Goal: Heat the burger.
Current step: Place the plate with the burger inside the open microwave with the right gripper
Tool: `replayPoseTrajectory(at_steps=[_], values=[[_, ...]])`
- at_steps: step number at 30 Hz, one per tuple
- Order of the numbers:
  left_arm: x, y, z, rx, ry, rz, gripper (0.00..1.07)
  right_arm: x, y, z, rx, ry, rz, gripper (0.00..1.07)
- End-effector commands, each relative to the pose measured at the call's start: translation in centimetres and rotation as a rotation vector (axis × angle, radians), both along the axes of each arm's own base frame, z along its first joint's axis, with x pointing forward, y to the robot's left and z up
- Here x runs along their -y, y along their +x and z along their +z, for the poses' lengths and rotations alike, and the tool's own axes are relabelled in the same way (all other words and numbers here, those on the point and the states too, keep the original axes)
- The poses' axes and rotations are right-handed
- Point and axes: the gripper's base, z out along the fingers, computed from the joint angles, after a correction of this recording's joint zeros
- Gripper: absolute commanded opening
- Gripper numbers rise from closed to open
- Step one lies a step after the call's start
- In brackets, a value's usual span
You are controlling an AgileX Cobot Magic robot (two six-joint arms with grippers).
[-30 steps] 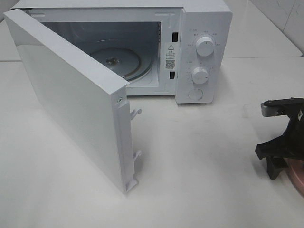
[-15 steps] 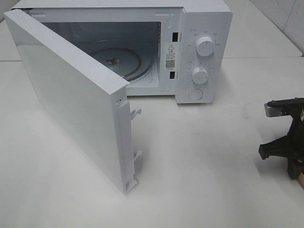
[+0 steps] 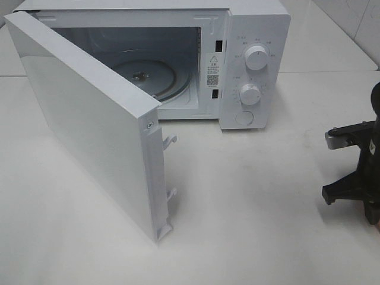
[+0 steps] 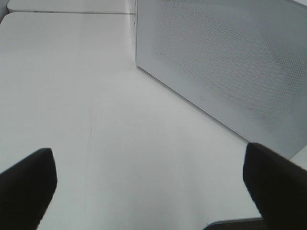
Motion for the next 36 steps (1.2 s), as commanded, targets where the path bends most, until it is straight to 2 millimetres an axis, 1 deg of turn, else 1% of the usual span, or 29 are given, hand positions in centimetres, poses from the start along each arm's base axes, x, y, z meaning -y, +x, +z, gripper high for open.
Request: replayPoseTrajectory(at_steps=[1,7,9,11,12,13,15,20,22,24,25,28,31,33,35,36], values=[[0.1,0.0,-0.1,0.002,-0.006,-0.001,0.98,-0.4,-0.4,0.4,-0.005,-0.057,0.024,0.00],[0.1,0.0,-0.1,0.002,-0.006,-0.001,0.98,-1.2,-0.8,0.7,-0.018,-0.130,0.058,0.00],[0.1,0.0,-0.1,0.002,-0.006,-0.001,0.98,-1.4,-0.9,0.9,-0.017,-0.157,0.067,0.00],[0.1,0.0,-0.1,0.002,-0.006,-0.001,0.98,-1.6,-1.1,1.7,0.002,-0.193,0.083,0.00],[0.1,0.0,-0.1,0.002,-0.006,-0.001,0.98,-1.6,-1.1,1.7,0.002,-0.193,0.083,0.00],[0.1,0.0,-0.1,0.002,-0.006,-0.001,0.98,-1.8,-1.2,2.2,0.016,-0.198,0.092,0.00],[0.1,0.0,-0.1,0.002,-0.006,-0.001,0.98,-1.9,-1.4,2.5,0.014,-0.207,0.098,0.00],[0.1,0.0,-0.1,0.002,-0.006,-0.001,0.98,-2.3,-1.8,3.1,0.007,-0.237,0.128,0.00],[0.1,0.0,-0.1,0.002,-0.006,-0.001,0.98,-3.0,-2.2,3.5,0.011,-0.247,0.157,0.00],[0.1,0.0,-0.1,0.002,-0.006,-0.001,0.98,-3.1,-2.3,3.7,0.014,-0.248,0.163,0.00],[0.1,0.0,-0.1,0.002,-0.006,-0.001,0.98,-3.4,-2.5,4.2,0.020,-0.252,0.180,0.00],[0.1,0.0,-0.1,0.002,-0.006,-0.001,0.98,-3.5,-2.6,4.4,0.021,-0.254,0.188,0.00],[0.1,0.0,-0.1,0.002,-0.006,-0.001,0.98,-4.2,-3.3,5.3,0.035,-0.261,0.226,0.00],[0.1,0.0,-0.1,0.002,-0.006,-0.001,0.98,-4.4,-3.4,5.4,0.034,-0.264,0.235,0.00],[0.1,0.0,-0.1,0.002,-0.006,-0.001,0.98,-5.1,-4.1,6.1,0.041,-0.271,0.280,0.00],[0.1,0.0,-0.1,0.002,-0.006,-0.001,0.98,-5.1,-4.1,6.1,0.041,-0.271,0.280,0.00]])
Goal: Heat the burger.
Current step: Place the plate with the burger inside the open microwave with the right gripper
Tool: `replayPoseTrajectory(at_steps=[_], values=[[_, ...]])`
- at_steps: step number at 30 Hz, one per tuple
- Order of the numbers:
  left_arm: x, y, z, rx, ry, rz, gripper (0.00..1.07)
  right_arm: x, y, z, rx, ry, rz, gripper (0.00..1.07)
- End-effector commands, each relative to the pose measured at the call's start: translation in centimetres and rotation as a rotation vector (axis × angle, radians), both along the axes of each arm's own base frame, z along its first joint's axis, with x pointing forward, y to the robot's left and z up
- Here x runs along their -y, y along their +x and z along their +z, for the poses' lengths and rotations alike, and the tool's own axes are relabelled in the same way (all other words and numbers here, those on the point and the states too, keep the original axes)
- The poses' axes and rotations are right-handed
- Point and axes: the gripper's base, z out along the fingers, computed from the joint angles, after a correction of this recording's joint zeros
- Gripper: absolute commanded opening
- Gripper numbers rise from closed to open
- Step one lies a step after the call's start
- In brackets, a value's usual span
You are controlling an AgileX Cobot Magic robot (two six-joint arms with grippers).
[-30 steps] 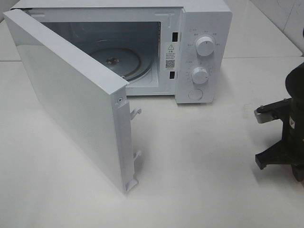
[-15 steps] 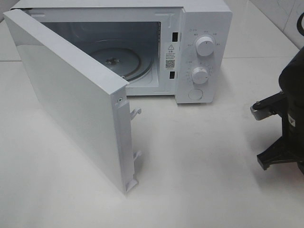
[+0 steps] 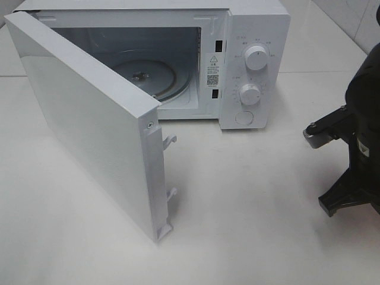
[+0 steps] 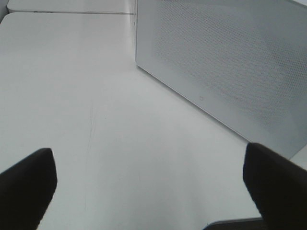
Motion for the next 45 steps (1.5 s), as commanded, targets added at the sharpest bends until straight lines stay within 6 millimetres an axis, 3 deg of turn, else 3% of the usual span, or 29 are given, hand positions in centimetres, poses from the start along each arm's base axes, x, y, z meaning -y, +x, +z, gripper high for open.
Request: replayPoseTrajectory(at_steps=[1,12,28,45], values=[[0.1,0.0,-0.1,0.002,-0.006,-0.001,0.98,-0.1,-0.8,0.9,0.000,-0.062,0.064,0.00],[0.1,0.0,-0.1,0.002,-0.006,-0.001,0.98,-1.6,-4.8,1.8,-0.001,-0.076,0.233,0.00],[0.1,0.0,-0.1,0.002,-0.006,-0.001,0.98,-3.6,-9.1,2.1,-0.026,-0.094,0.558,0.00],[0.1,0.0,-0.1,0.002,-0.006,-0.001,0.98,-6.4,-10.7,1.9,-0.047,-0.083,0.972,0.01]])
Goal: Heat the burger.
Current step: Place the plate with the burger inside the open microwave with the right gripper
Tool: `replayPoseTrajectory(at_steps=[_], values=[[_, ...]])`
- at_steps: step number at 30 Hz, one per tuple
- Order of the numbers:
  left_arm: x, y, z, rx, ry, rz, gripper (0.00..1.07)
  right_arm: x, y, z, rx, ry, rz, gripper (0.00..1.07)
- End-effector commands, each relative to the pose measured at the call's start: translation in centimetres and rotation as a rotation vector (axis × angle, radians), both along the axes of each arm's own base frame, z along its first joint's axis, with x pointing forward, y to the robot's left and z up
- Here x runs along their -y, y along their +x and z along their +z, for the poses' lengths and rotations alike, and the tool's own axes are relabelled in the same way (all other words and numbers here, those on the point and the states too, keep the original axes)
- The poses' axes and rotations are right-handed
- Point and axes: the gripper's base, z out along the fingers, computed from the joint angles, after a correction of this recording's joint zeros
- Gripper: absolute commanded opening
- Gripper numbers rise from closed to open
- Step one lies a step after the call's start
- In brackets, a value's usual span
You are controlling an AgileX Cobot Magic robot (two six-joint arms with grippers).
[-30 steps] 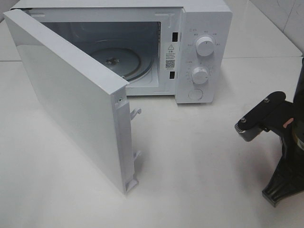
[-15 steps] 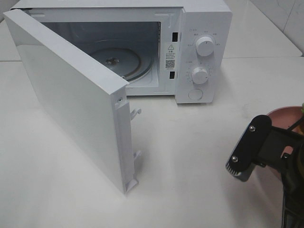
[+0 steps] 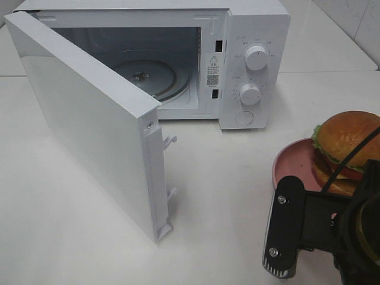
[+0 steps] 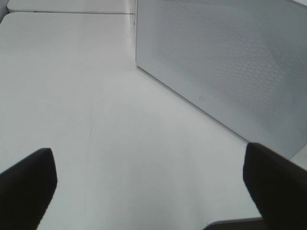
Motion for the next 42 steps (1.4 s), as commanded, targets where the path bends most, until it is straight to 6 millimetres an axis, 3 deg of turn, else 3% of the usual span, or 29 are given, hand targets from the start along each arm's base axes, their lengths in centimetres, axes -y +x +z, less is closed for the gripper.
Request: replayPoseTrajectory(at_steps=[1,27,42], values=[[0.1,0.0,-0.1,0.002,-0.006,-0.001,0.98,0.0,0.4,0.3,0.040,-0.029,0.094,0.01],[0.1,0.0,-0.1,0.002,-0.006,-0.001,0.98,-2.0,2.2,0.8,0.171,-0.002,0.520,0.01],[0.1,0.0,-0.1,0.002,-0.006,-0.001,0.98,-1.0,5.3,0.8,0.156,-0.004,0.734,0.02]])
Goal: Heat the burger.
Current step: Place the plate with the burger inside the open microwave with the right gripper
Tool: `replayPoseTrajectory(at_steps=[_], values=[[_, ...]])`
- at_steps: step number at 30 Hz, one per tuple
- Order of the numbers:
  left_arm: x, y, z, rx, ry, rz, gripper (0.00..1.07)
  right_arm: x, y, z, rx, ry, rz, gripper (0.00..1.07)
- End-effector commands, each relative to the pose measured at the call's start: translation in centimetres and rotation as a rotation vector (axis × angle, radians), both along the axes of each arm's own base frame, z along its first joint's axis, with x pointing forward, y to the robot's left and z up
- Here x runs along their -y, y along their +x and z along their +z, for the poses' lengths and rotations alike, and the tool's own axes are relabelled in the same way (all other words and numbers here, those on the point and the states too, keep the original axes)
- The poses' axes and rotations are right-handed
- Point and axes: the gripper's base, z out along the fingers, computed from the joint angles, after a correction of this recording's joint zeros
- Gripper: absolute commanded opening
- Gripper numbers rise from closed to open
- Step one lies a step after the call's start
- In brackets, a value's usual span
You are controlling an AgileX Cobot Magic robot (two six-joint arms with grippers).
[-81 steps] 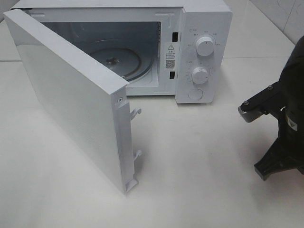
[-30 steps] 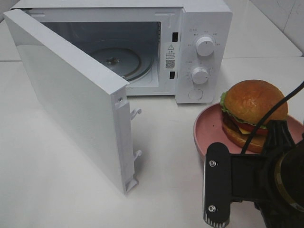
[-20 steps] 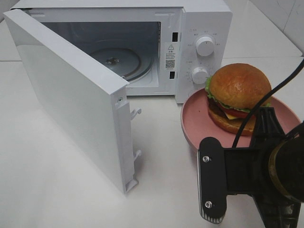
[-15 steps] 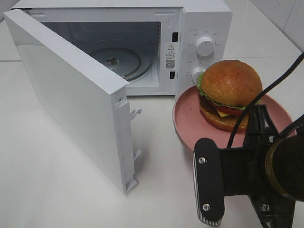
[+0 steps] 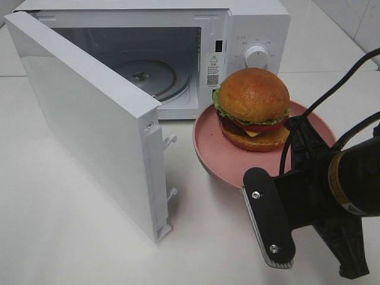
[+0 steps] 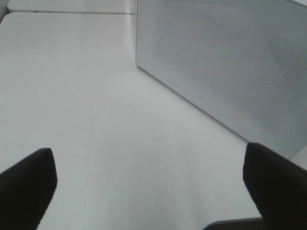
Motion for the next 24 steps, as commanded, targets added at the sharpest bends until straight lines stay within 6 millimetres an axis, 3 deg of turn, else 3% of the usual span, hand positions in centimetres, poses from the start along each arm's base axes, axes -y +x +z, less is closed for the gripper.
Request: replayPoseTrajectory(at_steps=[1,24], values=[[0.1,0.0,-0.1,0.002,-0.006,-0.001,0.98,0.0,0.7,0.3,0.036,0.002,0.096,0.02],[0.1,0.0,-0.1,0.002,-0.006,-0.001,0.98,2.9,4.3,0.2,0.012,0.067,0.430,0.00]])
